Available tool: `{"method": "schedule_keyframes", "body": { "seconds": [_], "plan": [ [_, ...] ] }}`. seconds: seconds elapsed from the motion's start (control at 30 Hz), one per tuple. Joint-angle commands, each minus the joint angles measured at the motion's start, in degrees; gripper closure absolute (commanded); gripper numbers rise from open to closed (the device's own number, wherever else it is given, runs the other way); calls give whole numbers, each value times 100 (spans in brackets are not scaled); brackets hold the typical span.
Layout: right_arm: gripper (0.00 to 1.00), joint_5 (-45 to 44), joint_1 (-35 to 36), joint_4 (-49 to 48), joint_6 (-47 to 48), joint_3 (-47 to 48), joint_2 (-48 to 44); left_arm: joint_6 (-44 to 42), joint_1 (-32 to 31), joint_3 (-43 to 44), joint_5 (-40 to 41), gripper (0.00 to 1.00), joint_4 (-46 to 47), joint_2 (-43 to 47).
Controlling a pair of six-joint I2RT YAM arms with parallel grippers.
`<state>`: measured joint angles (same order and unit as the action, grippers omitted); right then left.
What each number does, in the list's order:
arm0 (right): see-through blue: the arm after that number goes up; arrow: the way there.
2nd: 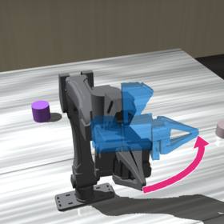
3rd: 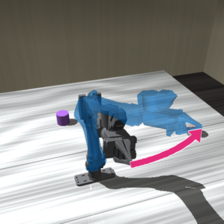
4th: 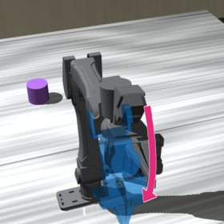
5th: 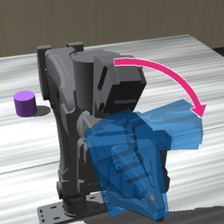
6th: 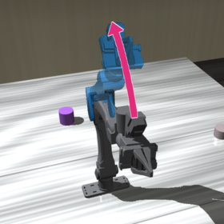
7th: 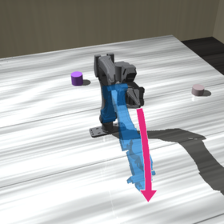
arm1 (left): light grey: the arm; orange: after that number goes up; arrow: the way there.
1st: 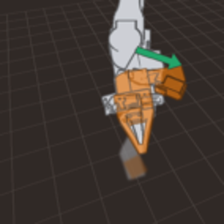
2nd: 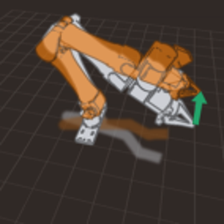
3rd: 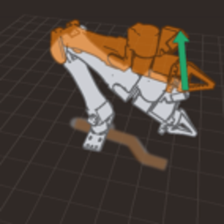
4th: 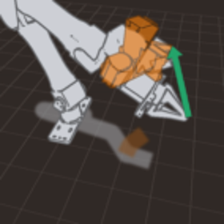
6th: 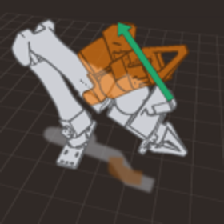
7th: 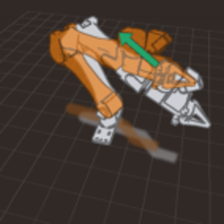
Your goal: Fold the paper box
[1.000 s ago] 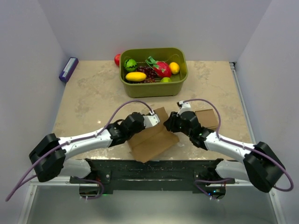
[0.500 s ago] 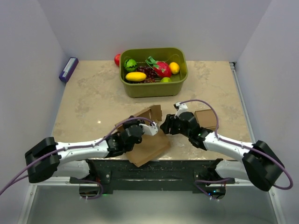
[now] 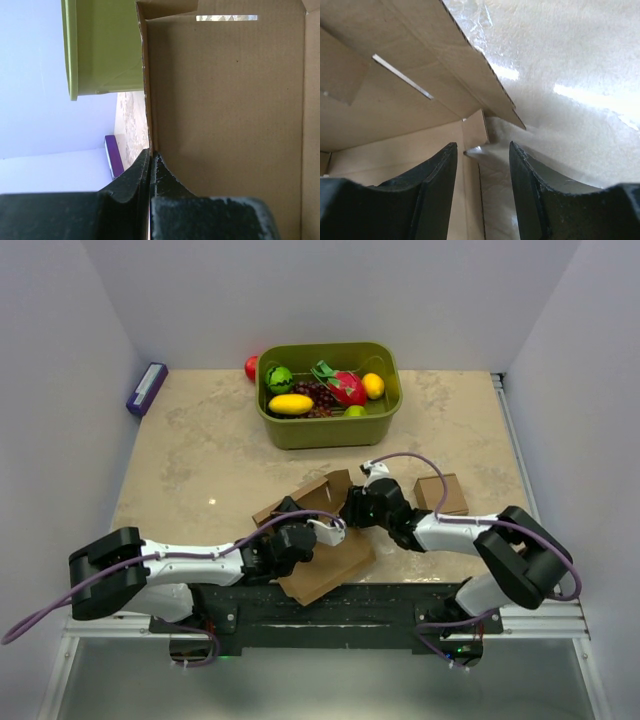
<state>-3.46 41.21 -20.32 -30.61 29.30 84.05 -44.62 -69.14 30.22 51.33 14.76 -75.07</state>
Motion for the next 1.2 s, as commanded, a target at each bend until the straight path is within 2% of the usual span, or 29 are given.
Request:
{"method": "schedule_keyframes", "body": {
  "seconds": [0.0,0.37,0.6,0.87,1.17],
  "plan": [
    [52,-49,10,-614,-33,252,33,67,-46,177,0,100,88,62],
    [64,338,45,-1009,205,164,234,182,-46,213,-53,100,-26,54],
    [67,338,211,-1027,231,190,217,208,-46,230,-62,100,-35,10],
    [66,118,616,-746,231,225,138,252,-46,265,-53,100,-79,-34],
    [66,249,678,-553,126,322,401,296,-38,300,-44,100,-132,-52]
  ]
}}
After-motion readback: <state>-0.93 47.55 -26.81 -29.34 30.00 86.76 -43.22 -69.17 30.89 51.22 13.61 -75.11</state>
